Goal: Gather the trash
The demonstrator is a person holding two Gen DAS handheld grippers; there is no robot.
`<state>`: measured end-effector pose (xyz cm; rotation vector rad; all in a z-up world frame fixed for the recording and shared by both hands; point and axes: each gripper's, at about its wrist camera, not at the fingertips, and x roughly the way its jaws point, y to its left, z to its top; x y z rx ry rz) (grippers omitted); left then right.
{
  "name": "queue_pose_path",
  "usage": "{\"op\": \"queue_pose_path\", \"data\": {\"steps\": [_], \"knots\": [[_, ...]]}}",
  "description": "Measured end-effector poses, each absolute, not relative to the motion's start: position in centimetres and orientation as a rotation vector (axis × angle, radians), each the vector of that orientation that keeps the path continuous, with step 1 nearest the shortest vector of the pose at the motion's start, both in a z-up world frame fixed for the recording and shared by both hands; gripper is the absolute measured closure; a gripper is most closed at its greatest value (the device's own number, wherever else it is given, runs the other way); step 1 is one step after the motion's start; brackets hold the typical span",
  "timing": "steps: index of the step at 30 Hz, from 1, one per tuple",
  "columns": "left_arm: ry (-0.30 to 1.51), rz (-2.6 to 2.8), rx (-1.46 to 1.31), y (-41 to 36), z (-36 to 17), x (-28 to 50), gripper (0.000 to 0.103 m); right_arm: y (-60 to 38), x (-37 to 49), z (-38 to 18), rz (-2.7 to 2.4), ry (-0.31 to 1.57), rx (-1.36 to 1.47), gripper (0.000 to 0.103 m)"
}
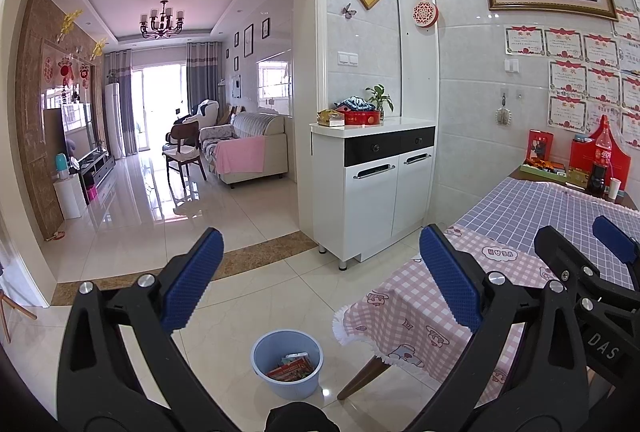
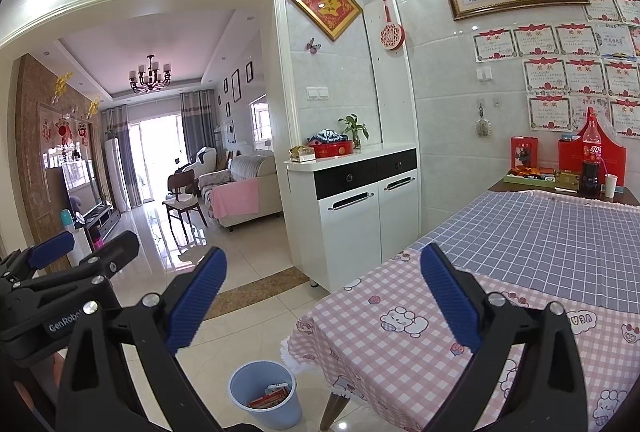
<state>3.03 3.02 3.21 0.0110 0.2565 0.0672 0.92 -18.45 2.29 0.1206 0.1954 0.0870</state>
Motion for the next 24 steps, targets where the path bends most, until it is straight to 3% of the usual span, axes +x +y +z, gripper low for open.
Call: {"op": "queue_pose_path", "data": {"steps": [24], "knots": [[0.256, 0.074, 0.017, 2.94, 2.68, 3.20, 0.007, -18.55, 1.17, 2.00, 0.097, 0.202, 0.125, 0.007]]}}
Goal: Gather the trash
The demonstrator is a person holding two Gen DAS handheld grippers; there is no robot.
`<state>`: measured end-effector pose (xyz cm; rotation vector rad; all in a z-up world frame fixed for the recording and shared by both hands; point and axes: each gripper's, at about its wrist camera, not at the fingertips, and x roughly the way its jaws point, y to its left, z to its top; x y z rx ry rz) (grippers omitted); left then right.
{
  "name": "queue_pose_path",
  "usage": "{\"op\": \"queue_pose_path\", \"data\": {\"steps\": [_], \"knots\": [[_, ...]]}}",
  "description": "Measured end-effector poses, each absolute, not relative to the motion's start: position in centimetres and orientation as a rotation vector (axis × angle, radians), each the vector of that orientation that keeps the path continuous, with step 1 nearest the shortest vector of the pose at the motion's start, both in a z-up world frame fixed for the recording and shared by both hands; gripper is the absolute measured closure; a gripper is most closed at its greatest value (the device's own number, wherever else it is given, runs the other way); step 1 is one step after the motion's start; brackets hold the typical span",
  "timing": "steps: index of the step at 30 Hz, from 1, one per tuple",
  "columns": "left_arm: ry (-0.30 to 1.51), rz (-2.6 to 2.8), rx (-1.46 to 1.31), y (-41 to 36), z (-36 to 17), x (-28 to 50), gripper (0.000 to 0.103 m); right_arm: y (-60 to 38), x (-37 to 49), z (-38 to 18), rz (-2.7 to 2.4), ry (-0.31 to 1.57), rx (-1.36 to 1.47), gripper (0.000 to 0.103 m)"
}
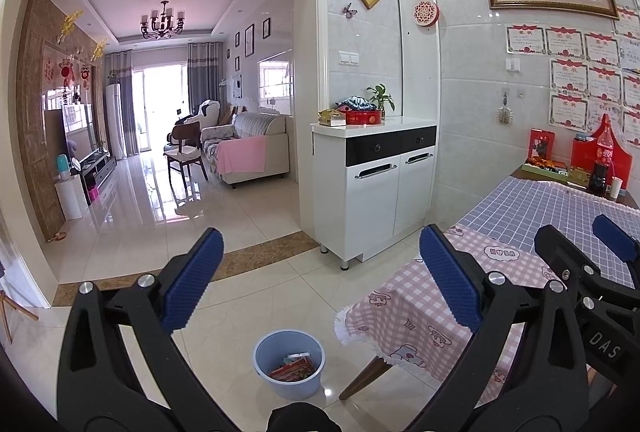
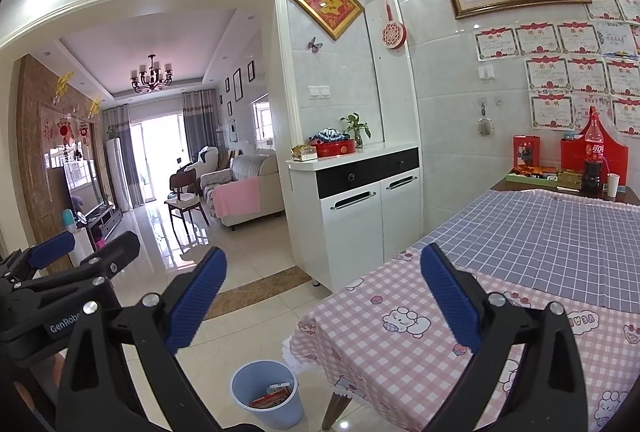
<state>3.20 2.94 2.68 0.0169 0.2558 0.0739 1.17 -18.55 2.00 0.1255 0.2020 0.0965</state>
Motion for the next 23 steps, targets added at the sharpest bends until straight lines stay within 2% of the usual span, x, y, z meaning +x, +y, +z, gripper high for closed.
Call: {"op": "queue_pose_path", "data": {"steps": [23], "knots": [[0.319, 0.080, 0.004, 3.0, 1.1, 4.8, 0.007, -19.9, 3.0, 0.9, 0.092, 0.256, 0.146, 0.007]]}}
